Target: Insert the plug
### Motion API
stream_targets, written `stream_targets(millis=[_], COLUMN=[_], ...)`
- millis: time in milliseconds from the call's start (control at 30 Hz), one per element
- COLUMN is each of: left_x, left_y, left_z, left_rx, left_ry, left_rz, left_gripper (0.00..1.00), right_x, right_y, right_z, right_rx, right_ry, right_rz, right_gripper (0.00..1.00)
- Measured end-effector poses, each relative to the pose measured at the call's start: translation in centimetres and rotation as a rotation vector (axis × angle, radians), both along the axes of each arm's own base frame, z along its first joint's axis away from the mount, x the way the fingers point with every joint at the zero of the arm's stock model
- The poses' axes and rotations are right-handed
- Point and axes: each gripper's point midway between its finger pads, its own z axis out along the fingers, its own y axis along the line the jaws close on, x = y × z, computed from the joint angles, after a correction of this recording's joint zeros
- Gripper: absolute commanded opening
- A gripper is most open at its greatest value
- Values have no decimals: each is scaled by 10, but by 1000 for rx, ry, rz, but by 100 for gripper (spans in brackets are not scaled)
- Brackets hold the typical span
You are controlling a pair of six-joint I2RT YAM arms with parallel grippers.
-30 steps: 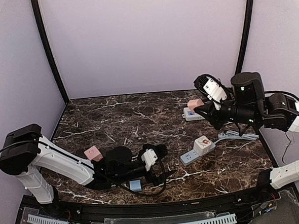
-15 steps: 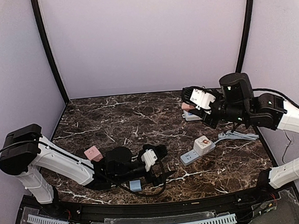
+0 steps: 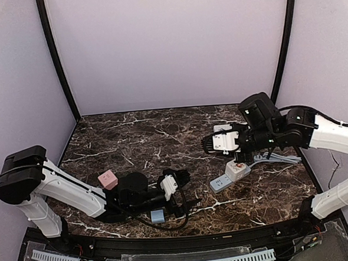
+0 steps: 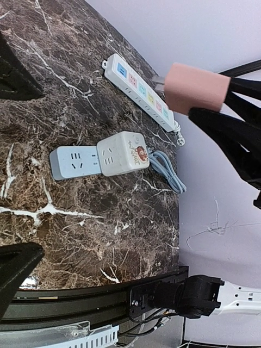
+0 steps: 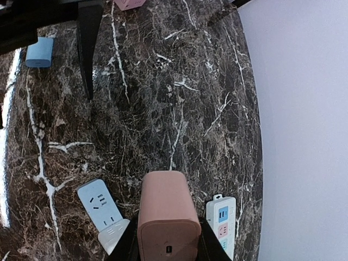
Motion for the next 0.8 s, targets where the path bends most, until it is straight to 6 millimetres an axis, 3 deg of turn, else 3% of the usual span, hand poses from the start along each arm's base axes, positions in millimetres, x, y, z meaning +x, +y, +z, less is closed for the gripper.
stream_targets(millis=[167, 267, 400, 800], left_x=[2, 6, 13, 32], left_y=[1, 4, 14, 35], left_z=[3, 3, 6, 13], left_rx=[-7, -8, -9, -37], left_ry=[-5, -10, -26, -61], left_rz=[12, 37, 94, 242], left_gripper=[92, 98, 99, 99], right_x=[7, 11, 14, 0], right_y=[5, 7, 5, 0], right_z=[-27, -41, -52, -82], right_rx=[-129, -183, -230, -317], right_ry=[62, 120, 173, 321], right_rz=[60, 86, 111, 186], right_gripper=[0, 0, 0, 0])
